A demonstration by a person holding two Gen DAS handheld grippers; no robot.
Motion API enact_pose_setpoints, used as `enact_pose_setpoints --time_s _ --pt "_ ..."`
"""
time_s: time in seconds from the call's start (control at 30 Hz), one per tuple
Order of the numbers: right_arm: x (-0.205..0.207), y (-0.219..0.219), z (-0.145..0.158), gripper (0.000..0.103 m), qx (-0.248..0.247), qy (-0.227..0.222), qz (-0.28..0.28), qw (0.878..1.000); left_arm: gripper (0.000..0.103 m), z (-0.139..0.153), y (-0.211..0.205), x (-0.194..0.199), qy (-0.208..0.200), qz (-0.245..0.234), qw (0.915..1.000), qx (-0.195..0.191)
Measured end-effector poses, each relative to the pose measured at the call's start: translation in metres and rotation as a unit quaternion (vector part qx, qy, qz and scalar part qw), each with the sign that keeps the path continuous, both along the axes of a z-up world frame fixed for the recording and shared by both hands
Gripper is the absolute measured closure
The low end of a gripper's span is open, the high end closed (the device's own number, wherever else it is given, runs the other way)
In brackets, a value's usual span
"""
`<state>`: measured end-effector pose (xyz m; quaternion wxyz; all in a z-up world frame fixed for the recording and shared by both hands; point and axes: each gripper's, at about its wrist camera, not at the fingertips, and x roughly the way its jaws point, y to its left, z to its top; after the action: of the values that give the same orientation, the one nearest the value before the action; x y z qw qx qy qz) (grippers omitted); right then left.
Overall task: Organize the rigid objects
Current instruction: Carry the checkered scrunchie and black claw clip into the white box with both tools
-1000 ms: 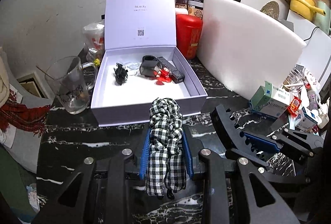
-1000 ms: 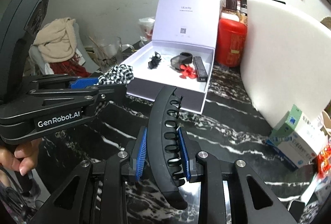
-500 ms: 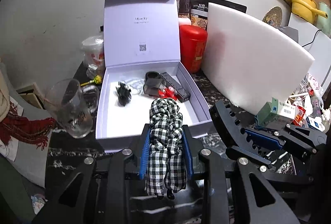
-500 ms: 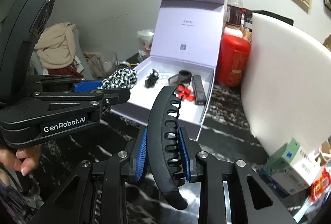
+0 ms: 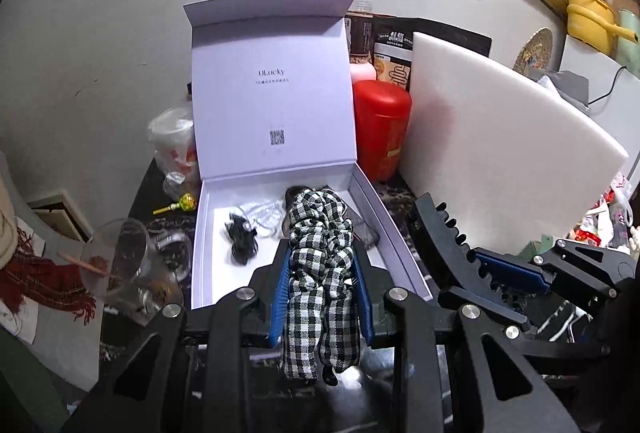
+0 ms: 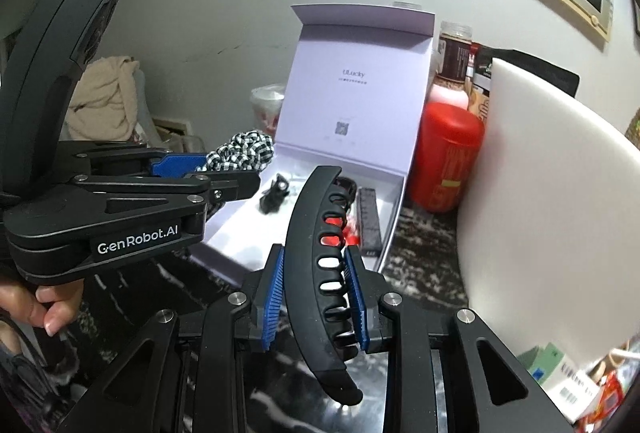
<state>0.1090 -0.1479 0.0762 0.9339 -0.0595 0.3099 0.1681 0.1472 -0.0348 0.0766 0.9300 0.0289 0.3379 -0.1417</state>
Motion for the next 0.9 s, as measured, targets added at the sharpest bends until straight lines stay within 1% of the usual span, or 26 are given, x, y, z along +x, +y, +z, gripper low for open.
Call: enact_pose_setpoints --time_s 0.47,0.7,0.9 --pt "0.045 -0.003 0.011 0.074 -0.009 -0.031 0.016 0.999 0.075 0.007 0.003 0.047 -0.011 0.011 0.9999 0.002" --pt "0.070 0.001 0.008 0.074 -0.001 -0.025 0.031 0.999 0.075 0.007 0.014 0.072 -0.014 0.022 0.9997 0.001" --pt "0.089 0.005 0.002 0.074 0.005 -0.020 0.033 0.999 0.075 0.001 0.018 0.094 -0.011 0.030 0.9995 0.009"
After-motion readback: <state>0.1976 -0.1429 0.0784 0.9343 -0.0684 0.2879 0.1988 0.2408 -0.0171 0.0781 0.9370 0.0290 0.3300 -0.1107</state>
